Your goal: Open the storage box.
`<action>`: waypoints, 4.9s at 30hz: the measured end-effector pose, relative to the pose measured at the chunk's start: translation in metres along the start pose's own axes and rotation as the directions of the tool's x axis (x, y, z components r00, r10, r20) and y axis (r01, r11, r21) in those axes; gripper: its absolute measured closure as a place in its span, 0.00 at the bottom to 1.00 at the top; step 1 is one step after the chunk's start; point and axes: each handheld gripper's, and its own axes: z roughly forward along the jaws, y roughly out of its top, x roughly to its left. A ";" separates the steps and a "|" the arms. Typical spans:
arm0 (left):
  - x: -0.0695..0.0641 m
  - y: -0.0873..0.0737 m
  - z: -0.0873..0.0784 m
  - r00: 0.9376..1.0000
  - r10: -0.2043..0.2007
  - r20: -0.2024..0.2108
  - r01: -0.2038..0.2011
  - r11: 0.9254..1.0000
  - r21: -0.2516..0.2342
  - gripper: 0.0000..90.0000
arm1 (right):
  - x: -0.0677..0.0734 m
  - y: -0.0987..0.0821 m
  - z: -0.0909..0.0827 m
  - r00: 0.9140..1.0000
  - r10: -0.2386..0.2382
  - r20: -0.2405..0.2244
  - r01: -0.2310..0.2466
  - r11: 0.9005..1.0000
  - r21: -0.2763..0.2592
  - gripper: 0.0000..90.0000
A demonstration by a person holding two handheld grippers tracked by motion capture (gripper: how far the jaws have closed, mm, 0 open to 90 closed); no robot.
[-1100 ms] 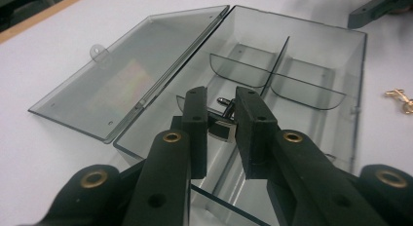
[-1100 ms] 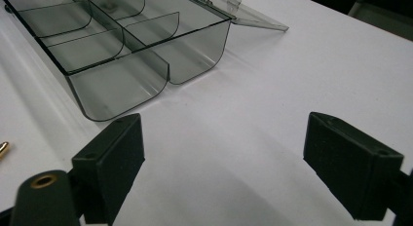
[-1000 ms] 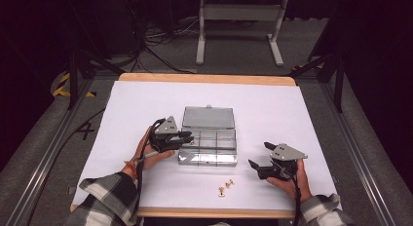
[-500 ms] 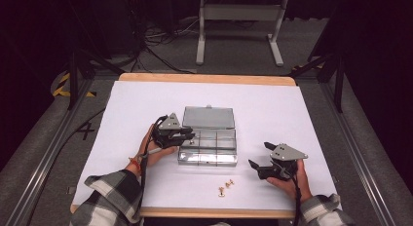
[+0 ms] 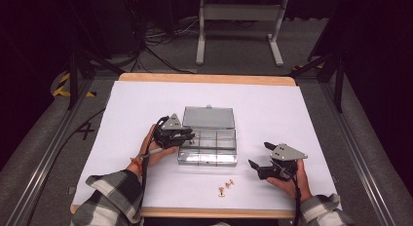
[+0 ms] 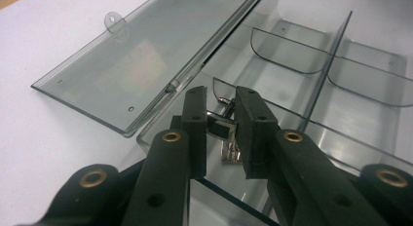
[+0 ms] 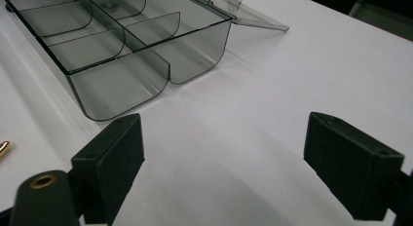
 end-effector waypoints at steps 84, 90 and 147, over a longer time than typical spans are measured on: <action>-0.030 -0.101 -0.116 0.988 -0.125 -0.086 0.114 0.986 -0.122 0.18 | 0.071 0.020 0.011 0.907 -0.132 -0.400 0.173 0.983 0.068 0.74; -0.031 -0.100 -0.115 0.990 -0.108 -0.094 0.097 0.989 -0.112 0.17 | 0.071 0.020 0.010 0.911 -0.127 -0.392 0.167 0.984 0.068 0.74; -0.030 -0.101 -0.115 0.991 -0.118 -0.067 0.110 0.987 -0.121 0.17 | 0.057 0.018 0.016 0.935 -0.070 -0.347 0.106 0.991 0.084 0.83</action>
